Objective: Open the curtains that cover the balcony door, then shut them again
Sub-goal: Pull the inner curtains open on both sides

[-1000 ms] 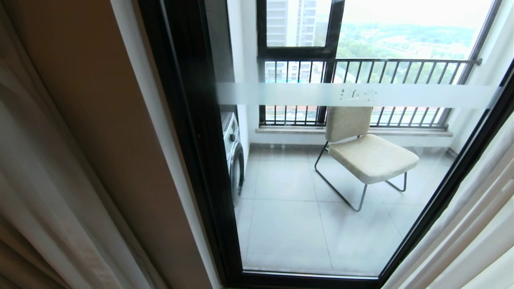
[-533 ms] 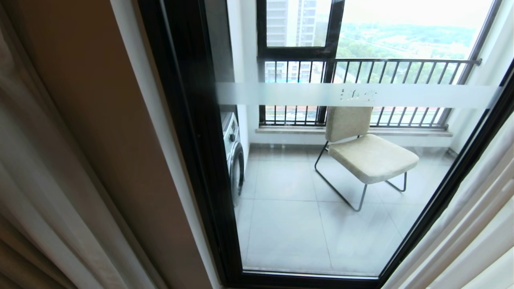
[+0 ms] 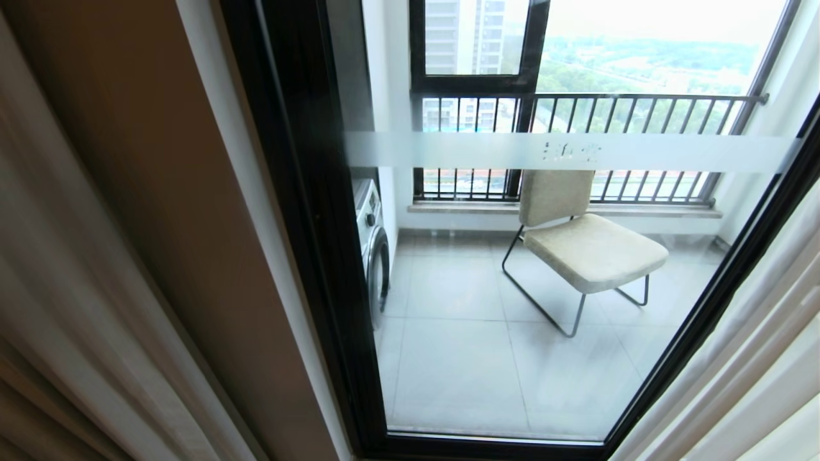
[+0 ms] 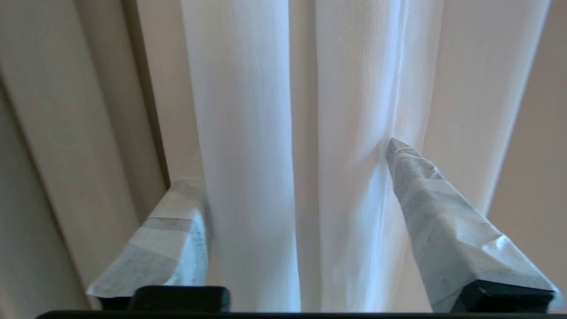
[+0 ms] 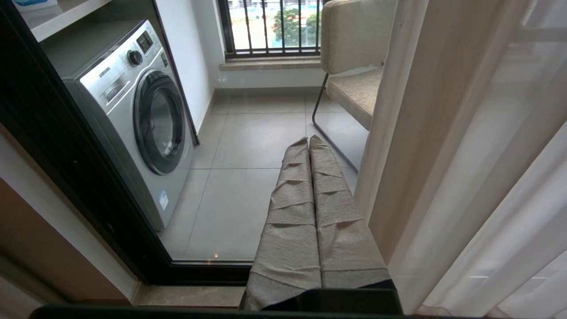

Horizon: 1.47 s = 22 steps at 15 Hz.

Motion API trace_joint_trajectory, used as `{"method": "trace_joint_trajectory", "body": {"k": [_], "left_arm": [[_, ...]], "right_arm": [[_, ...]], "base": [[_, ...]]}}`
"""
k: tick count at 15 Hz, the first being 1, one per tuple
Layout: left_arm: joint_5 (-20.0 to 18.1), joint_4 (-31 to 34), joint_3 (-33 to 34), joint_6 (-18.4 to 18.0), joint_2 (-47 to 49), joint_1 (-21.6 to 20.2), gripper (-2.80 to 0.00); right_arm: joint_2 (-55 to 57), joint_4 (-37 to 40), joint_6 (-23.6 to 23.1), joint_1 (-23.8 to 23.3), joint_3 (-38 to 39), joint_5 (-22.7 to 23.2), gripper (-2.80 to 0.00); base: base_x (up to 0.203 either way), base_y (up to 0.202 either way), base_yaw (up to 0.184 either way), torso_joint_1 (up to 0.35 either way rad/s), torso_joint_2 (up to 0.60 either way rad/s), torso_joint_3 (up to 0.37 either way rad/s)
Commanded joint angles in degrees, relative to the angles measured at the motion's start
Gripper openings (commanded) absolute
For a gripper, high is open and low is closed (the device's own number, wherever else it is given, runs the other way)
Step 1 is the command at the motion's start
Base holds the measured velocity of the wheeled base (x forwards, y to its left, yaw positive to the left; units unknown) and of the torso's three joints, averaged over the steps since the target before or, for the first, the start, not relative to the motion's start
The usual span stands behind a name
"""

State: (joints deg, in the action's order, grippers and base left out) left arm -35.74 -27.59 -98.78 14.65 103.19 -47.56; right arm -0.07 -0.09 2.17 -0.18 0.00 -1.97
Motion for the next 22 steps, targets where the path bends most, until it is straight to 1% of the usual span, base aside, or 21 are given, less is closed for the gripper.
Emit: {"method": "trace_joint_trajectory", "body": {"k": [1,5,8,10,13,14,22], "left_arm": [[-0.2,-0.2,4.8,0.0,-4.8,-1.0,0.0],[-0.1,-0.2,17.4,0.0,-15.2,-4.0,0.0],[-0.1,-0.2,25.2,0.0,-21.5,-5.7,0.0],[-0.1,-0.2,27.8,0.0,-23.8,-5.7,0.0],[-0.1,-0.2,29.0,-0.1,-24.7,-4.7,0.0],[0.0,-0.2,29.4,-0.4,-24.8,-4.4,-2.8],[-0.1,-0.1,35.8,-0.3,-28.3,-4.0,-2.8]], "right_arm": [[0.1,0.0,0.0,0.0,0.0,0.0,-2.8],[0.1,0.0,0.0,0.0,0.0,0.0,-2.8],[0.1,-0.1,0.0,0.0,0.0,0.0,-2.8],[0.1,0.0,0.0,0.0,0.0,0.0,-2.8],[0.1,0.0,0.0,0.0,0.0,0.0,-2.8],[0.1,0.0,0.0,0.0,0.0,0.0,-2.8],[0.1,0.0,0.0,0.0,0.0,0.0,-2.8]], "base": [[0.0,0.0,0.0,0.0,0.0,0.0],[0.0,0.0,0.0,0.0,0.0,0.0],[0.0,0.0,0.0,0.0,0.0,0.0],[0.0,0.0,0.0,0.0,0.0,0.0],[0.0,0.0,0.0,0.0,0.0,0.0],[0.0,0.0,0.0,0.0,0.0,0.0],[0.0,0.0,0.0,0.0,0.0,0.0]]}}
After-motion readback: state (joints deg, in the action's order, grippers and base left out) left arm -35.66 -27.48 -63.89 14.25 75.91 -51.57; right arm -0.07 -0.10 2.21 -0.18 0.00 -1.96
